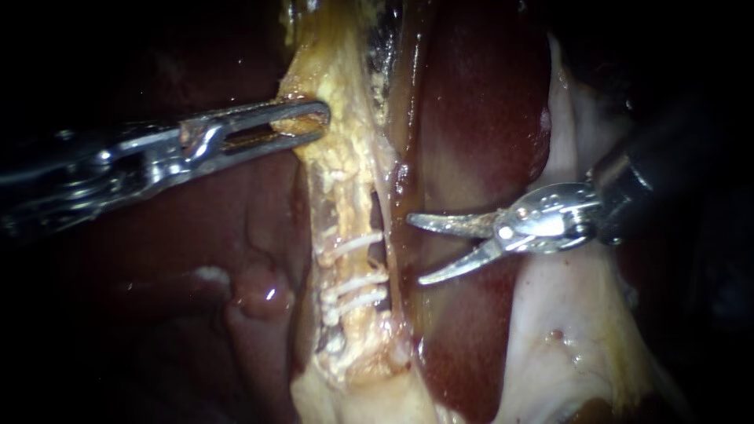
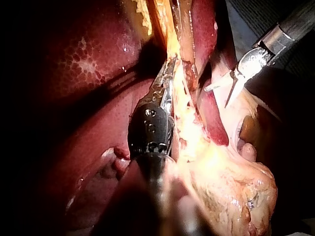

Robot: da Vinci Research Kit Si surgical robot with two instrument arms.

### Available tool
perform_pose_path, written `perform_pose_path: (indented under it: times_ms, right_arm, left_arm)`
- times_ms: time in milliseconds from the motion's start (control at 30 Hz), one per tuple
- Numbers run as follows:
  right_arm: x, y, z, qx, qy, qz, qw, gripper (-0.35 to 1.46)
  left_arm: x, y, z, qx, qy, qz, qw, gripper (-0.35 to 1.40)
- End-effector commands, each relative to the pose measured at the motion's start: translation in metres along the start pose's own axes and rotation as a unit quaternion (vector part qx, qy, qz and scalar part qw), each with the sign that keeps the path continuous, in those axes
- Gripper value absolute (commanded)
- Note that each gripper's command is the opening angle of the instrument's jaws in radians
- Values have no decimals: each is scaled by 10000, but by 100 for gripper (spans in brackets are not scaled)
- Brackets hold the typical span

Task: Go to the cutting position left tube

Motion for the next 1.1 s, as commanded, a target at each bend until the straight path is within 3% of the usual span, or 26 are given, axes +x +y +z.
perform_pose_path:
  times_ms: [33,200,533,800,1100]
  right_arm:
    - [-1,2,5,59,-6,14,10000,143]
    - [-10,16,23,372,-24,218,9991,140]
    - [-26,30,45,551,-124,652,9963,135]
    - [-24,38,52,537,-137,716,9959,135]
    - [-23,52,55,595,174,749,9953,133]
  left_arm:
    - [-2,0,-4,-8,-24,-9,10000,-35]
    - [-7,-2,-14,8,-68,-28,10000,-35]
    - [-6,-10,-21,-7,-88,-8,10000,-35]
    - [-7,-15,-25,-14,-104,-16,9999,-35]
    - [-7,-15,-26,-14,-104,-16,9999,-35]
